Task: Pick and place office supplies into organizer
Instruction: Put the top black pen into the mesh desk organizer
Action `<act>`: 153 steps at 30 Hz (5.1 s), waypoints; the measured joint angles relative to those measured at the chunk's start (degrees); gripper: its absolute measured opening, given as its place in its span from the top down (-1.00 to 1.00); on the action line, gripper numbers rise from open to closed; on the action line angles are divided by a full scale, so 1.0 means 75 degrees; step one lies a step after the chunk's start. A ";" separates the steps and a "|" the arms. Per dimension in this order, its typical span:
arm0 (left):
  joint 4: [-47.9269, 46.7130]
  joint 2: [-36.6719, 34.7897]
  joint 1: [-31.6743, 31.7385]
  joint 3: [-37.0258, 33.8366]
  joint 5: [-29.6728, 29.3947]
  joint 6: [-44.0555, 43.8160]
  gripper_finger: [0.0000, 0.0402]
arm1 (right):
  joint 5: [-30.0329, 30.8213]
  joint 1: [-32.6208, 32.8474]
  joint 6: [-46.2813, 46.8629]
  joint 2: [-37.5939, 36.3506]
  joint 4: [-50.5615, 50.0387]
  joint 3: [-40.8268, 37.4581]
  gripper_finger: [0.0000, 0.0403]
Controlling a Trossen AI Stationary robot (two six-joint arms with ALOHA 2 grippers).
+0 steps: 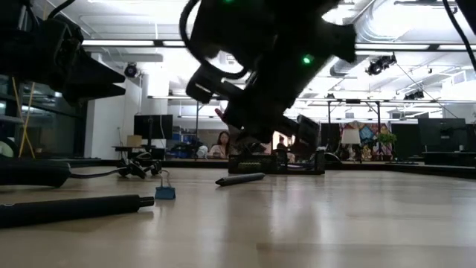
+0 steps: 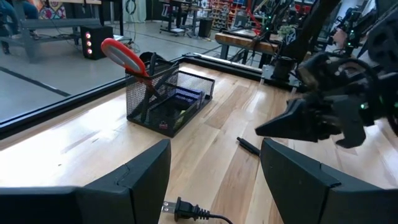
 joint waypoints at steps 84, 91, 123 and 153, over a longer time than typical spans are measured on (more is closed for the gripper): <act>-0.0001 0.0000 -0.0003 -0.0001 0.0000 0.0000 -0.16 | -0.0136 0.0834 -0.2325 0.1937 -0.7445 0.5375 1.00; -0.0001 0.0000 0.0000 0.0001 0.0000 0.0000 -0.16 | -0.1401 0.1071 -0.3860 0.1924 -0.6762 0.5369 1.00; 0.0001 -0.0003 -0.0003 0.0001 0.0003 0.0000 -0.16 | -0.3894 0.1648 -0.9222 -0.0404 -0.0583 0.2008 1.00; 0.0001 -0.0003 0.0000 -0.0001 0.0000 0.0000 -0.16 | -0.8276 -0.1611 -1.4779 -0.6025 0.2013 -0.5605 1.00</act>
